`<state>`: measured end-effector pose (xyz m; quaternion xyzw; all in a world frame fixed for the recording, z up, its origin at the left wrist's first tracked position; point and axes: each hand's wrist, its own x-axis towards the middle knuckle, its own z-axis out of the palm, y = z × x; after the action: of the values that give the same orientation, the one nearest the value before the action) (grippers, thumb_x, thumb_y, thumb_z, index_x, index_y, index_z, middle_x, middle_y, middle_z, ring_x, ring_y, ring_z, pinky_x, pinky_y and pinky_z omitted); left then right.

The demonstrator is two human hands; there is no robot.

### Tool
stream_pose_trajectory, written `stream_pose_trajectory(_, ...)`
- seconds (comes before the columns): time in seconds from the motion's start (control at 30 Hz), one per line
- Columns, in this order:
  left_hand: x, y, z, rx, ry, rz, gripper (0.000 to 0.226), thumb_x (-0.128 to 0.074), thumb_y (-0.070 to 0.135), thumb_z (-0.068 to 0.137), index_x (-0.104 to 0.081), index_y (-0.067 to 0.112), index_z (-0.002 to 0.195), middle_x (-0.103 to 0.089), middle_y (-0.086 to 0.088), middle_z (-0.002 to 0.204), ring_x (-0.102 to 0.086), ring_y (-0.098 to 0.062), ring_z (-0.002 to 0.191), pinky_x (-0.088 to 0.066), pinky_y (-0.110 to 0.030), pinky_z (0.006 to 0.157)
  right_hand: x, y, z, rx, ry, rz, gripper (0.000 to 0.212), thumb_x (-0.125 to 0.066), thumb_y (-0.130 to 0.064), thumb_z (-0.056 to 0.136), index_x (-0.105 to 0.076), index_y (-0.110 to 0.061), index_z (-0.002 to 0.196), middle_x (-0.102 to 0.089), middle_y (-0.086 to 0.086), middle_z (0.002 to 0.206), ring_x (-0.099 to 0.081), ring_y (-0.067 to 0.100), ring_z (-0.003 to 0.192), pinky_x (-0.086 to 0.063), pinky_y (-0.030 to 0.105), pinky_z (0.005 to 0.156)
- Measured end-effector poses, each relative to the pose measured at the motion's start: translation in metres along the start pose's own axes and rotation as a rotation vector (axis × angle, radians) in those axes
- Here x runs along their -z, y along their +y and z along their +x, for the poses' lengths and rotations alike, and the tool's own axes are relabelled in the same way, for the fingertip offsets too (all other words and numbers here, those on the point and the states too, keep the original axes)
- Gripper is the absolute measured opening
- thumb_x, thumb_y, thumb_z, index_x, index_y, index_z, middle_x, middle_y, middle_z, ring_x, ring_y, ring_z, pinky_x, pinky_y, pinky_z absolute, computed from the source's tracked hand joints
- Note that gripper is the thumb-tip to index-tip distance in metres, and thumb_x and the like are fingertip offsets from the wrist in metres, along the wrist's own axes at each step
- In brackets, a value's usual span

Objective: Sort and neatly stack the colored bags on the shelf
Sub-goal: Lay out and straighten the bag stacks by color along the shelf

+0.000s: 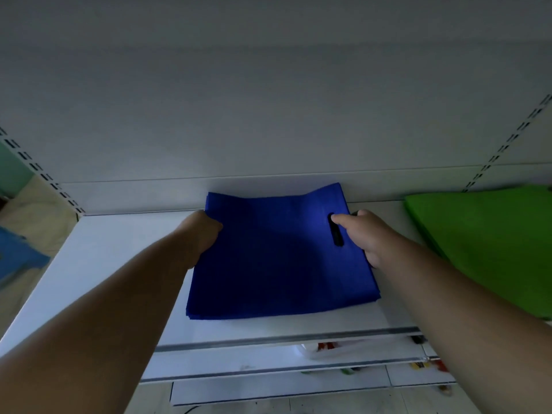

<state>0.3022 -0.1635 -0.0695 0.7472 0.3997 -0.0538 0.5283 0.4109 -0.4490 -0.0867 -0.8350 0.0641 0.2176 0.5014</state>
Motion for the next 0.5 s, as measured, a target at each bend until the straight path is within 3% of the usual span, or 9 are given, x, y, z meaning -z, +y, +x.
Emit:
stream_pose_trajectory(0.1, 0.000, -0.013, 0.005, -0.066, 0.018, -0.032, 0.018, -0.056, 0.016, 0.092, -0.060, 0.014, 0.110, -0.067, -0.014, 0.104, -0.067, -0.035, 0.091, -0.057, -0.056, 0.081, 0.001, 0.004, 0.004, 0.008, 0.037, -0.045, 0.048, -0.063, -0.051, 0.080, -0.050, -0.012, 0.105, -0.055, 0.005, 0.105, -0.055, 0.022, 0.092, -0.048, 0.035, 0.080)
stream_pose_trajectory(0.23, -0.007, -0.016, -0.002, -0.146, 0.031, -0.150, 0.026, -0.056, 0.014, 0.096, -0.049, 0.026, 0.118, -0.063, -0.005, 0.102, -0.066, -0.028, 0.087, -0.059, -0.044, 0.072, 0.003, 0.004, 0.006, 0.017, -0.001, 0.066, 0.047, -0.068, -0.044, 0.081, -0.054, -0.009, 0.111, -0.059, 0.007, 0.109, -0.058, 0.024, 0.097, -0.049, 0.036, 0.080)
stream_pose_trajectory(0.3, -0.006, -0.018, -0.003, -0.155, 0.004, -0.218, 0.032, -0.056, 0.012, 0.097, -0.049, 0.030, 0.122, -0.064, -0.005, 0.102, -0.068, -0.030, 0.087, -0.060, -0.044, 0.068, 0.004, 0.001, 0.002, 0.015, -0.037, 0.127, 0.064, -0.072, -0.051, 0.072, -0.053, -0.010, 0.118, -0.060, 0.007, 0.115, -0.059, 0.027, 0.105, -0.050, 0.042, 0.090)
stream_pose_trajectory(0.4, -0.002, -0.020, 0.001, -0.137, -0.008, -0.185, 0.036, -0.058, 0.015, 0.096, -0.049, 0.029, 0.128, -0.064, -0.006, 0.108, -0.068, -0.031, 0.092, -0.060, -0.050, 0.076, 0.007, 0.001, 0.002, 0.047, -0.071, 0.152, 0.104, -0.076, -0.065, 0.054, -0.042, -0.013, 0.138, -0.054, 0.006, 0.136, -0.055, 0.026, 0.119, -0.047, 0.051, 0.100)
stream_pose_trajectory(0.43, 0.000, -0.018, 0.003, -0.129, -0.013, -0.157, 0.037, -0.059, 0.015, 0.095, -0.050, 0.026, 0.129, -0.065, -0.007, 0.110, -0.067, -0.030, 0.093, -0.059, -0.050, 0.080, 0.008, 0.003, 0.007, 0.056, -0.071, 0.157, 0.103, -0.076, -0.064, 0.059, -0.039, -0.014, 0.141, -0.051, 0.003, 0.138, -0.054, 0.023, 0.120, -0.046, 0.048, 0.101)
stream_pose_trajectory(0.5, -0.001, -0.012, 0.005, -0.131, -0.025, -0.082, 0.034, -0.060, 0.013, 0.093, -0.055, 0.018, 0.126, -0.066, -0.008, 0.109, -0.067, -0.029, 0.094, -0.057, -0.050, 0.085, 0.008, 0.000, 0.005, 0.091, -0.072, 0.160, 0.067, -0.071, -0.046, 0.083, -0.042, -0.015, 0.135, -0.056, -0.001, 0.122, -0.057, 0.017, 0.108, -0.048, 0.040, 0.095)
